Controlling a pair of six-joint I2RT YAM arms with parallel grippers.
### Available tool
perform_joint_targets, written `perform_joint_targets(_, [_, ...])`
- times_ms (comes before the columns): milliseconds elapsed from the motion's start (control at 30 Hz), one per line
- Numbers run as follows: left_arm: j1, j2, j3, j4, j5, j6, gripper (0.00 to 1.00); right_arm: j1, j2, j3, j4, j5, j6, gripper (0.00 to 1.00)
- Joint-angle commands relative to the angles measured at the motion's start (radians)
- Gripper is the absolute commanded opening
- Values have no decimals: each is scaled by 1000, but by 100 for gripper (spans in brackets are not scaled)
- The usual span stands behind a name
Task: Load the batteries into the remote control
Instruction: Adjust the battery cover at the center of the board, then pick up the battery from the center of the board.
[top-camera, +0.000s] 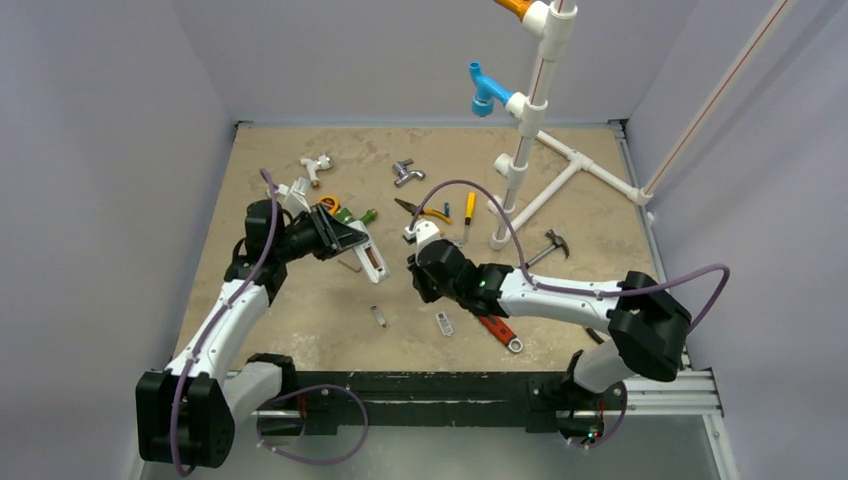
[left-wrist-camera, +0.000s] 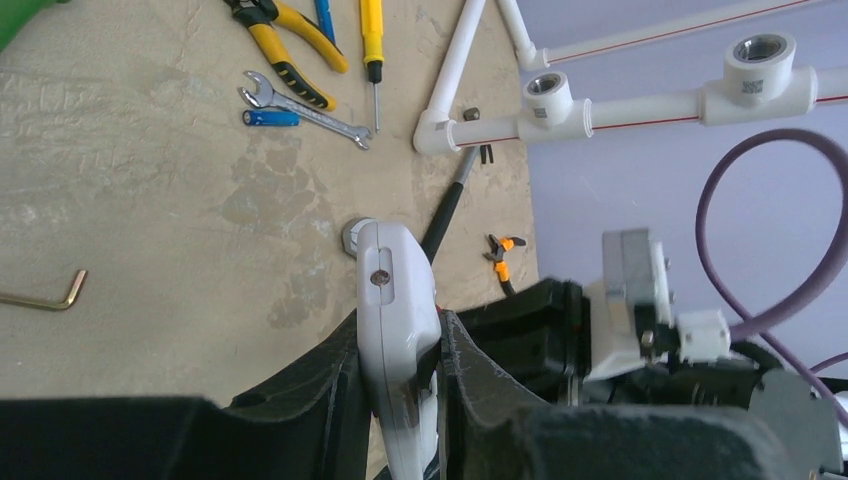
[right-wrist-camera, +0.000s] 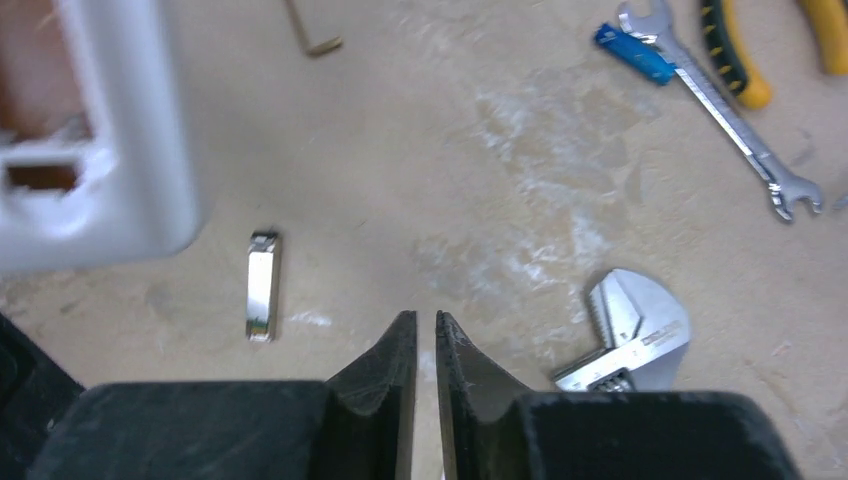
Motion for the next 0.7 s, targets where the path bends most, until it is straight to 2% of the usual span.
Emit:
perform_joint_targets(0, [23, -43, 39, -41, 22, 41, 0, -124, -22, 55, 7, -81, -85, 20])
perform_joint_targets(67, [34, -57, 38, -65, 25, 51, 0, -163, 16, 105, -23, -134, -145, 35])
perform_joint_targets(233, [50, -87, 27, -101, 33, 64, 0, -187, 178, 324, -150, -214, -400, 47])
perform_joint_targets(300, [53, -98, 19, -109, 40, 65, 0, -190, 260, 421, -201, -221, -544, 50])
perform_joint_targets(433, [56, -113, 19, -142, 50, 82, 0, -227, 356, 476, -189, -230, -711, 57])
perform_joint_targets(533, [58, -117, 30, -165, 52, 98, 0, -277, 397, 495, -181, -291, -778, 60])
perform_joint_targets(667, [62, -118, 37, -170, 52, 100, 0, -357, 465, 586, -287, -410, -818, 60])
